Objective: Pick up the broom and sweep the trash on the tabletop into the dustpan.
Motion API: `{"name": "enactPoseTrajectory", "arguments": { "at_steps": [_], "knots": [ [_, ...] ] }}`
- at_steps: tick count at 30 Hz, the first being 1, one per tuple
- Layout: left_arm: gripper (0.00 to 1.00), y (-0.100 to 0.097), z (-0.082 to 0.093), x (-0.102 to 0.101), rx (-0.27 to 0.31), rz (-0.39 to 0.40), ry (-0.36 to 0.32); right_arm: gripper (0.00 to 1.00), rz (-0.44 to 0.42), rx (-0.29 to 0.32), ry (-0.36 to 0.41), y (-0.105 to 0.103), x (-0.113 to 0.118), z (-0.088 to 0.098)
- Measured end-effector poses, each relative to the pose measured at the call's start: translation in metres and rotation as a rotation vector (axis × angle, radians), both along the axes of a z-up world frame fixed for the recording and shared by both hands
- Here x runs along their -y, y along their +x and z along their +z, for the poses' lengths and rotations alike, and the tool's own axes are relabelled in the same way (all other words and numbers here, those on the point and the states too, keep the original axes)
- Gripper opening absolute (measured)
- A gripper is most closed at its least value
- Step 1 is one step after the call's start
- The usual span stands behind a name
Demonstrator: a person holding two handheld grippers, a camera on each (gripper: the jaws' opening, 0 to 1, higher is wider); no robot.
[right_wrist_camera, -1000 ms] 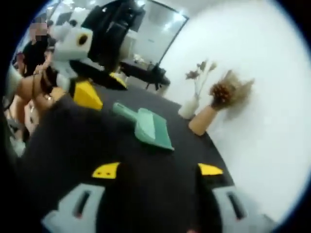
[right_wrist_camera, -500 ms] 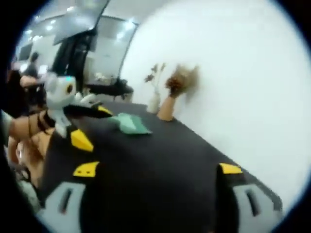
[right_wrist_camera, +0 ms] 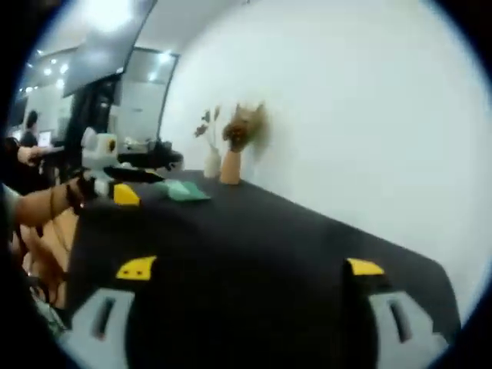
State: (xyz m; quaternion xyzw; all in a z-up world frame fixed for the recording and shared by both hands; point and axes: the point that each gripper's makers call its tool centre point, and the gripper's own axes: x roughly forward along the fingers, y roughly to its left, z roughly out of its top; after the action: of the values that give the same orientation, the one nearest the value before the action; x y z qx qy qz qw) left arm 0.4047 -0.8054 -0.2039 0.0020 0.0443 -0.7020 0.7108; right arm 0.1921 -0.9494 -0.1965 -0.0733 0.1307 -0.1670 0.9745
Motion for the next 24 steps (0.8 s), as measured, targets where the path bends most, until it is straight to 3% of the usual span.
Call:
{"name": "enactPoseTrajectory", "arguments": {
  "at_steps": [4,8,12,18,24],
  "knots": [
    [0.95,0.0,-0.003,-0.009,0.035,-0.007,-0.021,0.97,-0.047,0.01,-0.003,-0.018,0.009,-0.007],
    [0.95,-0.001,-0.006,-0.015,0.009,-0.018,-0.032,0.97,-0.068,0.027,0.006,-0.033,0.012,-0.013],
    [0.95,-0.005,-0.016,-0.023,0.025,-0.026,-0.022,0.97,-0.09,0.047,0.0,-0.05,0.011,-0.021],
    [0.95,-0.009,-0.025,-0.032,-0.016,-0.051,-0.038,0.97,-0.118,0.08,-0.004,-0.067,0.015,-0.032],
    [0.94,-0.015,-0.023,-0.036,-0.004,-0.068,-0.061,0.94,-0.134,0.123,0.013,-0.078,0.02,-0.041]
  ]
}}
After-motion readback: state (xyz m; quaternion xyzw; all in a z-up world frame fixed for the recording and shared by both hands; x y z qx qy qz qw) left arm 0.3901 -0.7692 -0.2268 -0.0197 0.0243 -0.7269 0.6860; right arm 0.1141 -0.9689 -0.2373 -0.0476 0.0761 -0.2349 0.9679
